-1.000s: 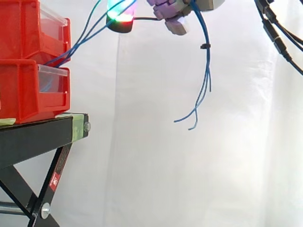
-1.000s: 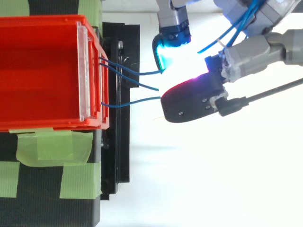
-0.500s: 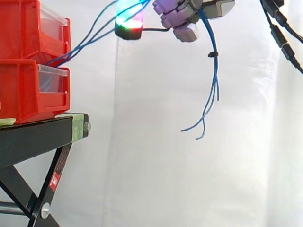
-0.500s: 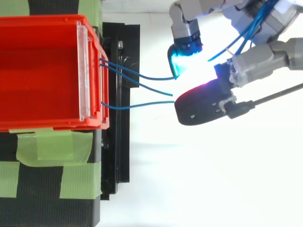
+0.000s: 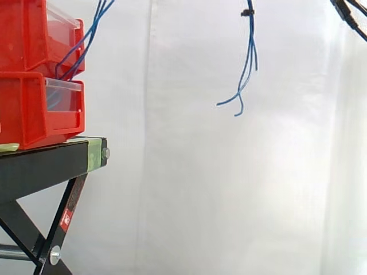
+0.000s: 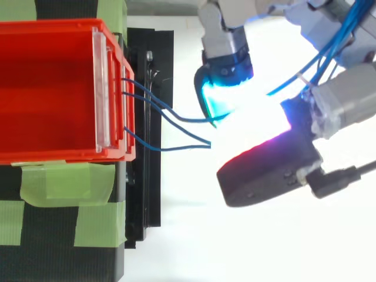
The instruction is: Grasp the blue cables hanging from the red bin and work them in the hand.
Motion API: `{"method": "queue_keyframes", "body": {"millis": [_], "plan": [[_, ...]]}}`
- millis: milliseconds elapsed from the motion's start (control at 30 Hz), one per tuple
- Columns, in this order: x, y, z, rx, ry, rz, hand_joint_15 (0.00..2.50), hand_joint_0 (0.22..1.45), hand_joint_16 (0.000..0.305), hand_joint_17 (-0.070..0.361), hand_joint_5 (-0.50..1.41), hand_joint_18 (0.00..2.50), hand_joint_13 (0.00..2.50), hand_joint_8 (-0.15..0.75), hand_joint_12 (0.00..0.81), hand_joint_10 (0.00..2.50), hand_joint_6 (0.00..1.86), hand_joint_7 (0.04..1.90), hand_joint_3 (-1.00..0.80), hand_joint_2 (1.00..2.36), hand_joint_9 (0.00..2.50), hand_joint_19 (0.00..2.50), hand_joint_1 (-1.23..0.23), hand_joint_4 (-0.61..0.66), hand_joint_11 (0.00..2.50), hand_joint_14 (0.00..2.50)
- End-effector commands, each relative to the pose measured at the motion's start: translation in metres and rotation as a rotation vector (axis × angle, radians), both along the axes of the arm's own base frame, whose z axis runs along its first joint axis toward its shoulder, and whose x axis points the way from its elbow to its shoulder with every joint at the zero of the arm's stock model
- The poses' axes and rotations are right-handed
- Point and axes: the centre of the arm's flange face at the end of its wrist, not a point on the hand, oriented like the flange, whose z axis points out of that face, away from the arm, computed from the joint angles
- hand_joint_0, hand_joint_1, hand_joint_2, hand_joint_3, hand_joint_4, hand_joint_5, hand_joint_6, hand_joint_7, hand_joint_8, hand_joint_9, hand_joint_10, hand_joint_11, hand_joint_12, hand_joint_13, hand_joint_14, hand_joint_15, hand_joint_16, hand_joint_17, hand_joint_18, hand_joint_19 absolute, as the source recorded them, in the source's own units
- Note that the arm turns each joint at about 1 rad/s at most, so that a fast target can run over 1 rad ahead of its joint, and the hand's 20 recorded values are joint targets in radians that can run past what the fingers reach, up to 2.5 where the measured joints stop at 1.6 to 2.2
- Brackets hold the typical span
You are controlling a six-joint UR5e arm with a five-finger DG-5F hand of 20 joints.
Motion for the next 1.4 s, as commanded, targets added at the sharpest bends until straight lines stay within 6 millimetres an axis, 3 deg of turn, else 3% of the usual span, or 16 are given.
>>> {"method": "queue_keyframes", "body": {"millis": [0, 367, 600, 1200, 1367], "plan": [[0.002, 0.004, 0.006, -0.173, 0.007, 0.043, 2.08, 0.89, 0.209, 0.157, 0.73, 2.42, 2.07, 0.510, 0.704, 2.50, 0.00, 1.61, -0.44, 1.02, 1.91, 0.76, -0.73, 0.24, 2.50, 2.50], [0.004, 0.004, 0.012, -0.328, -0.015, 0.058, 2.08, 0.89, 0.209, 0.157, 0.73, 2.42, 2.07, 0.510, 0.704, 2.50, 0.00, 1.61, -0.45, 1.02, 1.91, 0.76, -0.73, 0.25, 2.50, 2.50], [0.010, 0.007, 0.039, -0.426, -0.082, 0.081, 2.08, 0.88, 0.209, 0.157, 0.73, 2.42, 2.07, 0.510, 0.704, 2.50, 0.00, 1.61, -0.44, 1.02, 1.91, 0.76, -0.73, 0.24, 2.50, 2.50], [0.011, 0.009, 0.041, -0.500, -0.092, 0.096, 2.08, 0.89, 0.209, 0.157, 0.73, 2.42, 2.07, 0.510, 0.704, 2.50, 0.00, 1.61, -0.46, 1.02, 1.91, 0.76, -0.72, 0.24, 2.50, 2.50], [0.014, 0.017, 0.059, -0.599, -0.155, 0.133, 2.08, 0.89, 0.209, 0.157, 0.73, 2.42, 2.07, 0.510, 0.704, 2.50, 0.00, 1.61, -0.46, 1.02, 1.91, 0.76, -0.72, 0.25, 2.50, 2.50]]}}
